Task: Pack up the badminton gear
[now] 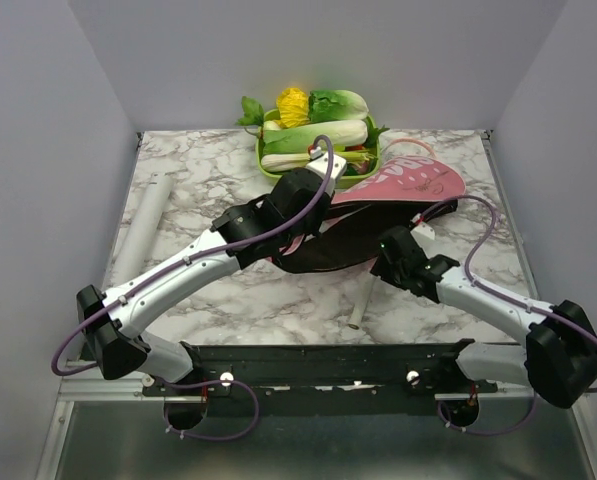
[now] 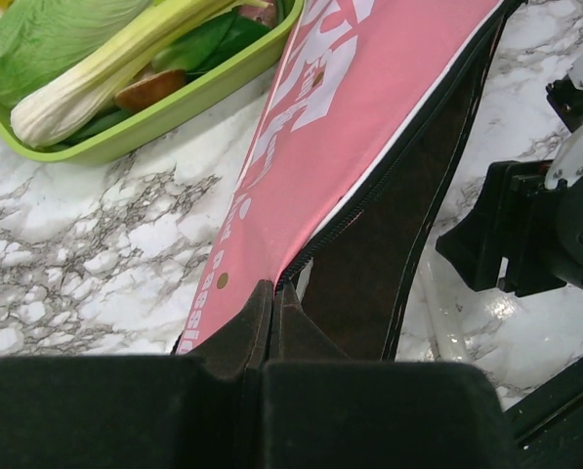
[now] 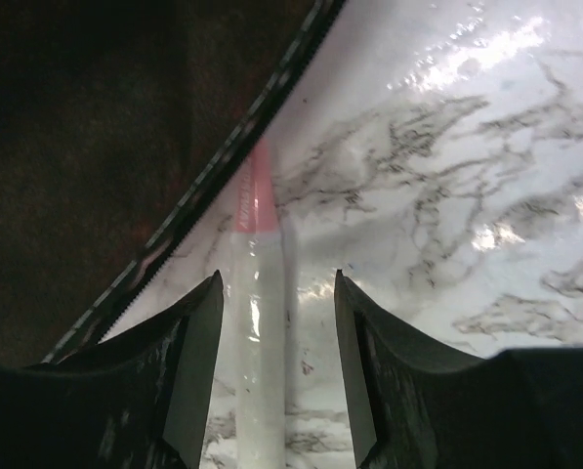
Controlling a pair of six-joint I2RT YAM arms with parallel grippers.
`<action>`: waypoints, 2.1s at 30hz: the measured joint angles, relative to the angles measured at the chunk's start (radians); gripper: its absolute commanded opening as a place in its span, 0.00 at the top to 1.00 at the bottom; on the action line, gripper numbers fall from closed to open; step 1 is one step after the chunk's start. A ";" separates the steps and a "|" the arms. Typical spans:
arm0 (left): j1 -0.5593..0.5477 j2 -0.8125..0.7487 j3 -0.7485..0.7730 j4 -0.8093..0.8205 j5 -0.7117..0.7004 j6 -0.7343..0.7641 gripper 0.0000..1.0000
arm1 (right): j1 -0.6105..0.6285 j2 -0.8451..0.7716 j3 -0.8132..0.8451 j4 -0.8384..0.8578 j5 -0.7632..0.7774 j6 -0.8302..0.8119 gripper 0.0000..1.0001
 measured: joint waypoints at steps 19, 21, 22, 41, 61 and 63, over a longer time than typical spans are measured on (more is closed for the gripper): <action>0.011 -0.006 -0.138 0.005 0.029 -0.005 1.00 | -0.006 0.317 0.111 0.100 0.001 -0.055 0.94; 0.011 -0.011 -0.162 0.008 0.030 -0.010 1.00 | -0.006 0.317 0.111 0.098 -0.001 -0.065 0.99; 0.011 -0.014 -0.173 0.015 0.031 -0.014 1.00 | -0.006 0.315 0.111 0.101 -0.004 -0.074 0.99; 0.011 -0.026 -0.264 0.101 0.030 -0.025 1.00 | 0.172 -0.188 0.022 -0.311 -0.167 -0.047 0.99; 0.010 0.005 -0.332 0.161 0.040 -0.055 1.00 | 0.486 -0.126 -0.091 -0.366 -0.480 0.028 0.44; 0.010 0.005 -0.336 0.166 0.041 -0.057 1.00 | 0.486 -0.116 -0.071 -0.370 -0.472 0.030 0.42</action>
